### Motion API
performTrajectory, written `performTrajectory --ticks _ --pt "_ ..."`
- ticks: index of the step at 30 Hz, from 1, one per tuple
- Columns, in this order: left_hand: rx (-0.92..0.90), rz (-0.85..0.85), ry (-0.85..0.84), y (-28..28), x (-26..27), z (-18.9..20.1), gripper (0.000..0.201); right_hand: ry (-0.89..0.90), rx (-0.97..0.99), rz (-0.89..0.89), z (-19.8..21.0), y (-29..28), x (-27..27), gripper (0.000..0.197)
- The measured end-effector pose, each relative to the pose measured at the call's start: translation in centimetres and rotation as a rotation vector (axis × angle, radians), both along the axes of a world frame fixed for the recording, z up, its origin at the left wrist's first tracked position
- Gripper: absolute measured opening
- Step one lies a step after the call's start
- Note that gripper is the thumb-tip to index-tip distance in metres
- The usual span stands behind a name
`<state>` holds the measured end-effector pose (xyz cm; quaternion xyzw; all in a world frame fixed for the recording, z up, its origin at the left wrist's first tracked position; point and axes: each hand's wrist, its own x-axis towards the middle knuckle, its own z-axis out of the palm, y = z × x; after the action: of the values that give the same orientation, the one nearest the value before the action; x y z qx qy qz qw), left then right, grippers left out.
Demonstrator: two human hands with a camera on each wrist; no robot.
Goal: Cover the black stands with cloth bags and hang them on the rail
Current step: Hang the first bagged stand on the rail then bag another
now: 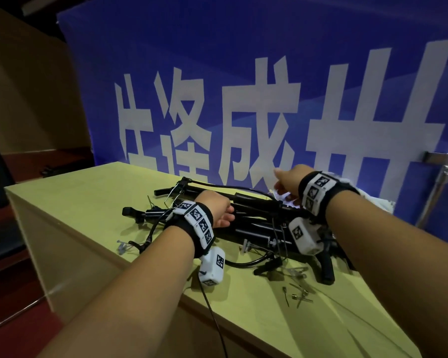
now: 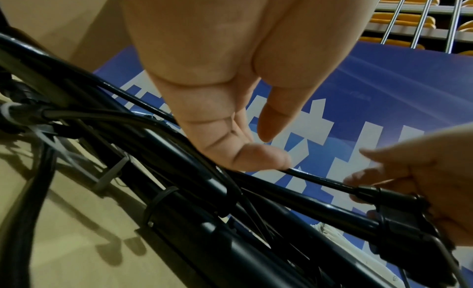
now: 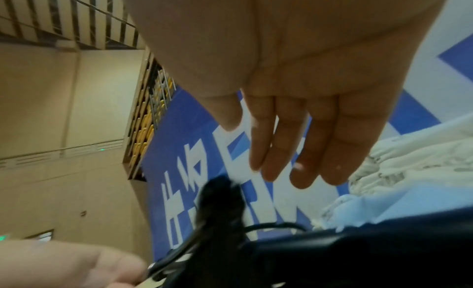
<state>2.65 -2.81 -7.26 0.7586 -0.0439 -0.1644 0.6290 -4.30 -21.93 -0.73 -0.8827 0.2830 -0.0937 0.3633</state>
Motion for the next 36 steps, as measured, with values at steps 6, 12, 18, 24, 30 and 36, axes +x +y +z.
performTrajectory --ticks 6,12,18,24,30,36 --pt "-0.063 -0.022 -0.079 -0.9 1.4 -0.1 0.031 0.282 -0.451 0.162 -0.4 -3.9 0.5 0.041" --pt "0.047 -0.078 -0.06 -2.5 1.8 -0.6 0.022 0.522 -0.791 0.277 -3.1 -1.5 0.2 0.047" --pt "0.057 -0.074 -0.04 -2.8 2.0 -0.9 0.016 0.471 -0.806 0.298 -4.1 -3.1 1.1 0.041" --pt "-0.008 -0.051 -0.063 -2.7 1.4 -0.1 0.014 0.287 -0.65 0.17 -1.9 -4.1 -0.5 0.033" --pt "0.012 -0.061 -0.154 -2.9 -0.8 3.1 0.013 0.031 -0.386 0.06 0.9 -5.0 -3.0 0.027" --pt "-0.079 -0.065 -0.25 -3.6 -4.0 6.9 0.015 -0.296 -0.174 -0.003 2.7 -5.1 -7.2 0.034"
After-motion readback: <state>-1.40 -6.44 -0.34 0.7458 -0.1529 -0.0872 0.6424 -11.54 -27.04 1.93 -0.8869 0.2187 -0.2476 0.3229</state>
